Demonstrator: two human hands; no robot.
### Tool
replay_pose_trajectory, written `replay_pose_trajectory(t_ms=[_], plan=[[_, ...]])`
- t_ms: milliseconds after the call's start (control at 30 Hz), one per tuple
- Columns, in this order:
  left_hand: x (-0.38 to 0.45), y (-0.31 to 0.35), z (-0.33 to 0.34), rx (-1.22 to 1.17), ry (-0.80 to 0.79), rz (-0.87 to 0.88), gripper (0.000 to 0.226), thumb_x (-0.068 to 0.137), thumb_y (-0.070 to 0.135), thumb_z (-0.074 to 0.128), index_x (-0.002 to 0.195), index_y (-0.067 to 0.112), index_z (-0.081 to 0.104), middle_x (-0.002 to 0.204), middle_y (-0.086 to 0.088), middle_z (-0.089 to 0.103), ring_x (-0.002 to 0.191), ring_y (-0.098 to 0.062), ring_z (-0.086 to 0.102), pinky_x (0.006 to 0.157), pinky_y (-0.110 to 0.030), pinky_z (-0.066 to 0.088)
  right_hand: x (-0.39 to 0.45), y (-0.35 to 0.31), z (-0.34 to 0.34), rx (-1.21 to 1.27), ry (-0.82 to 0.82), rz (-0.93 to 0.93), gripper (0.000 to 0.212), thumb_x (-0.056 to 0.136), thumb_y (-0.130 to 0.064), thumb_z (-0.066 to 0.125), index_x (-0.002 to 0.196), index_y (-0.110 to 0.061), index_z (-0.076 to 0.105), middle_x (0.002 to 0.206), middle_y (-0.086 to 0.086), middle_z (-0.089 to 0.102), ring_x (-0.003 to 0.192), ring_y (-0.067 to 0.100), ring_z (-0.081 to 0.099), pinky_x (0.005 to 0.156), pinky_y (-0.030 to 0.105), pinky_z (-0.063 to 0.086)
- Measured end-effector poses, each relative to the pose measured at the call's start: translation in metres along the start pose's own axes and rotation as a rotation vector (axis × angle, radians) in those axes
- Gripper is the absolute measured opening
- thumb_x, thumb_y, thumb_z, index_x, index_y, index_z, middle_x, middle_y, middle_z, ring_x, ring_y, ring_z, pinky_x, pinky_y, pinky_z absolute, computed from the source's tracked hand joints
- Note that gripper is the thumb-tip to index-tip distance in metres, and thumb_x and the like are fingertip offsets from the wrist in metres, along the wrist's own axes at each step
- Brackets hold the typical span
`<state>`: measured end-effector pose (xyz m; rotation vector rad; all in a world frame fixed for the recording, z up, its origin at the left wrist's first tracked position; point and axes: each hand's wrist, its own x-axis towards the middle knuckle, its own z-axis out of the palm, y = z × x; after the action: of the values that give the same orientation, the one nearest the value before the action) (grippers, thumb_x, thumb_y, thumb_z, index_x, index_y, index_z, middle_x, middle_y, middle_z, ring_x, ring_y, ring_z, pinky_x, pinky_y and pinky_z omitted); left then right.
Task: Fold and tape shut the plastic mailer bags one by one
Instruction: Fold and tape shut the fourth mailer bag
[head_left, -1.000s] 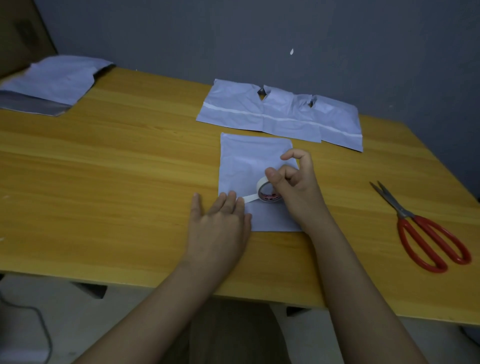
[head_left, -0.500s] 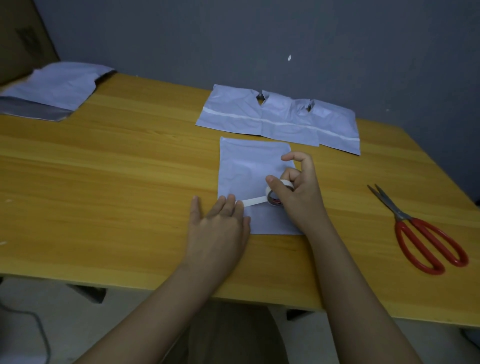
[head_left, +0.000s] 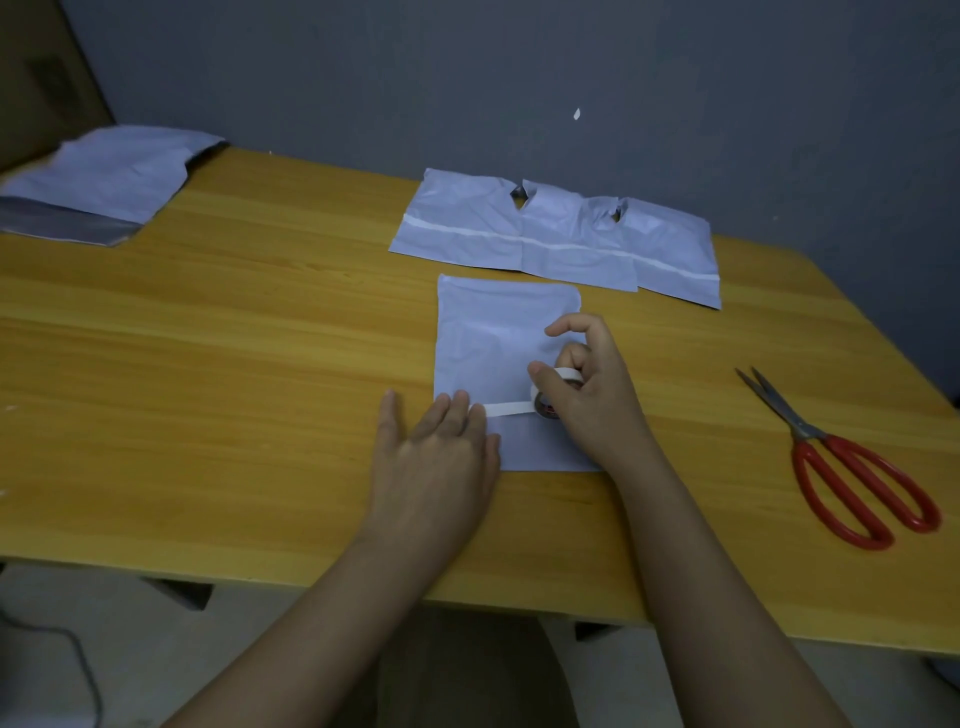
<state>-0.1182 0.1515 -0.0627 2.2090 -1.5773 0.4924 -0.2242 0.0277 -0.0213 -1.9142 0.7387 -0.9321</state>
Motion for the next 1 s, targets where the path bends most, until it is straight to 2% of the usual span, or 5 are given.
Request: replay_pose_trajectory(t_ms=[167, 333, 767, 933, 1000], plan=[[0.000, -0.001, 0.001, 0.003, 0.001, 0.011, 0.051, 0.088, 0.035, 0.030, 0.104, 0.010, 0.072, 0.111, -0.007, 0.070, 0.105, -0.018, 0.066, 0.101, -0.054, 0.022, 0.000, 0.001, 0.000, -0.004, -0.009, -0.002, 0.022, 0.090, -0.003, 0.059, 0.104, -0.015, 0.046, 0.050, -0.007, 0.037, 0.043, 0.006, 0.038, 0.047, 0.020, 0.036], [0.000, 0.000, -0.004, 0.017, -0.029, 0.003, 0.051, 0.088, 0.035, 0.030, 0.104, 0.011, 0.073, 0.110, -0.007, 0.070, 0.104, -0.017, 0.066, 0.099, -0.060, 0.036, 0.001, -0.001, 0.000, 0.034, 0.026, -0.021, 0.021, 0.090, 0.000, 0.058, 0.105, -0.009, 0.046, 0.046, -0.009, 0.038, 0.041, 0.004, 0.037, 0.046, 0.015, 0.034], [0.000, 0.000, -0.009, 0.008, -0.136, -0.013, 0.052, 0.088, 0.035, 0.030, 0.103, 0.012, 0.074, 0.109, -0.006, 0.071, 0.104, -0.017, 0.066, 0.098, -0.060, 0.037, -0.001, 0.005, 0.001, -0.004, 0.019, -0.016, 0.019, 0.090, -0.003, 0.059, 0.103, -0.011, 0.048, 0.050, -0.006, 0.037, 0.042, 0.005, 0.038, 0.047, 0.018, 0.035], [-0.001, -0.001, -0.011, -0.034, -0.125, -0.012, 0.050, 0.089, 0.035, 0.032, 0.103, 0.011, 0.073, 0.111, -0.006, 0.070, 0.104, -0.017, 0.066, 0.103, -0.053, 0.019, -0.001, 0.009, 0.002, -0.018, -0.001, -0.022, 0.018, 0.090, -0.005, 0.059, 0.100, -0.016, 0.049, 0.050, -0.008, 0.039, 0.043, 0.005, 0.039, 0.049, 0.026, 0.036], [-0.001, -0.001, -0.014, -0.042, -0.143, -0.022, 0.050, 0.089, 0.035, 0.032, 0.103, 0.012, 0.073, 0.111, -0.005, 0.070, 0.104, -0.017, 0.066, 0.103, -0.054, 0.019, -0.001, 0.011, 0.002, -0.007, -0.012, -0.023, 0.016, 0.091, -0.005, 0.059, 0.100, -0.015, 0.050, 0.050, -0.008, 0.039, 0.044, 0.005, 0.038, 0.050, 0.030, 0.036]])
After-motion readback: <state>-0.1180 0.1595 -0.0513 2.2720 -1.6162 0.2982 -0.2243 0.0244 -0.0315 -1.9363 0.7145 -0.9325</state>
